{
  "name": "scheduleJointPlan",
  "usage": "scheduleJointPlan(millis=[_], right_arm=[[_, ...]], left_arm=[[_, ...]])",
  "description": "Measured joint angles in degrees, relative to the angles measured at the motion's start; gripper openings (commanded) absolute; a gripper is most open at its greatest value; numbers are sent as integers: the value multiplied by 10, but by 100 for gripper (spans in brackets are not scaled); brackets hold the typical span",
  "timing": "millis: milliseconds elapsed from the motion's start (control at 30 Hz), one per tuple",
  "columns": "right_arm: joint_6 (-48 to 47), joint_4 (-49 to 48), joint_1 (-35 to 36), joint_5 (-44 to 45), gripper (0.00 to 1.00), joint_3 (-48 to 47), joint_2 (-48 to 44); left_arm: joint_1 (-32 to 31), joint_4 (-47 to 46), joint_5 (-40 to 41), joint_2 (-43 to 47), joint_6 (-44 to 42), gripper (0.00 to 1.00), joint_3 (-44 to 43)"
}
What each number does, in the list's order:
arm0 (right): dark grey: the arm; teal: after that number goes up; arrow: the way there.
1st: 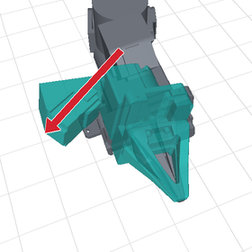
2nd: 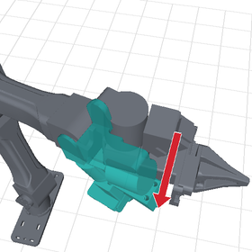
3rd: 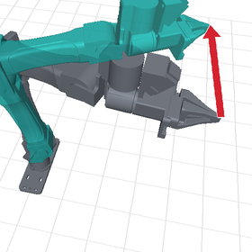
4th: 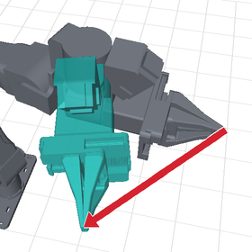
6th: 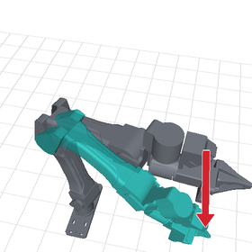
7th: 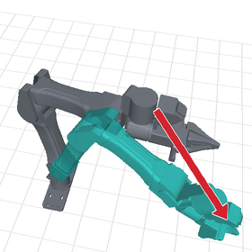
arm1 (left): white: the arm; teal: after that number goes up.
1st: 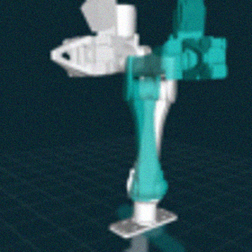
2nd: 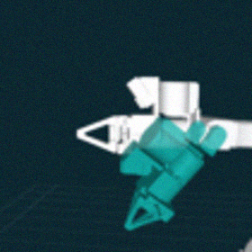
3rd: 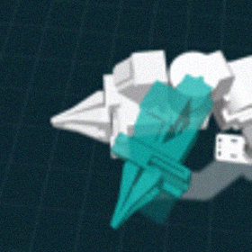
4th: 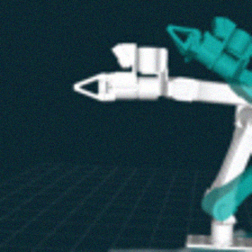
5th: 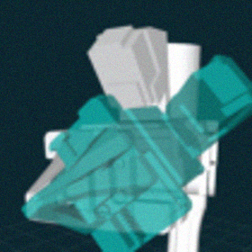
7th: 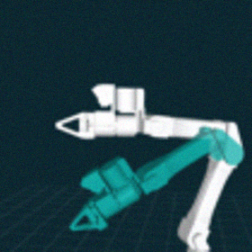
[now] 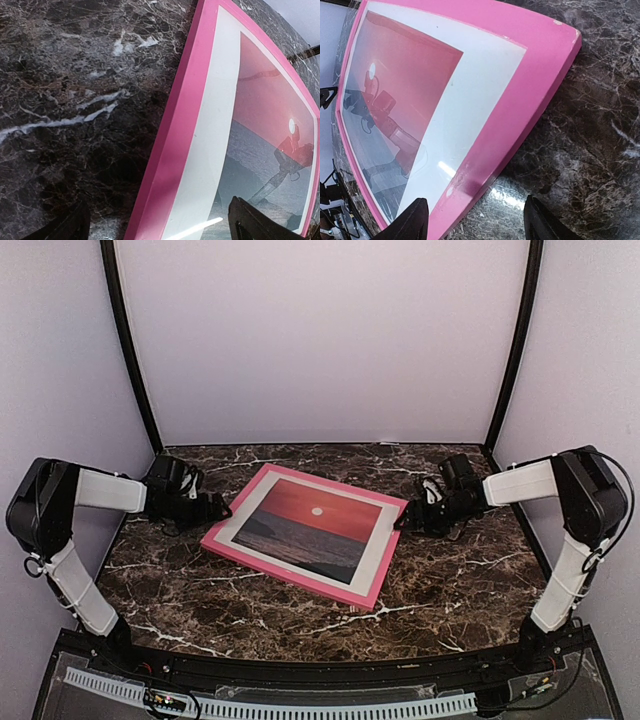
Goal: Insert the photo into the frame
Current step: Adjust the photo frame at the center of the board.
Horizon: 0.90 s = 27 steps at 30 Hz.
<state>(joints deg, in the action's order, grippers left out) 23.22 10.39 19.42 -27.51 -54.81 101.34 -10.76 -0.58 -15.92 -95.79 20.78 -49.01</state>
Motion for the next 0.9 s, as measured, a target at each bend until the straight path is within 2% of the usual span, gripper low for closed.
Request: scheduleJointPlan(millis=[500,900], right_arm=[[56,-76,3,4,66,3,16],[58,-76,3,4,66,-35,56]], left_arm=[[1,-67,-61,-19,1,94,28],[0,-152,-108,-7,24,87,87]])
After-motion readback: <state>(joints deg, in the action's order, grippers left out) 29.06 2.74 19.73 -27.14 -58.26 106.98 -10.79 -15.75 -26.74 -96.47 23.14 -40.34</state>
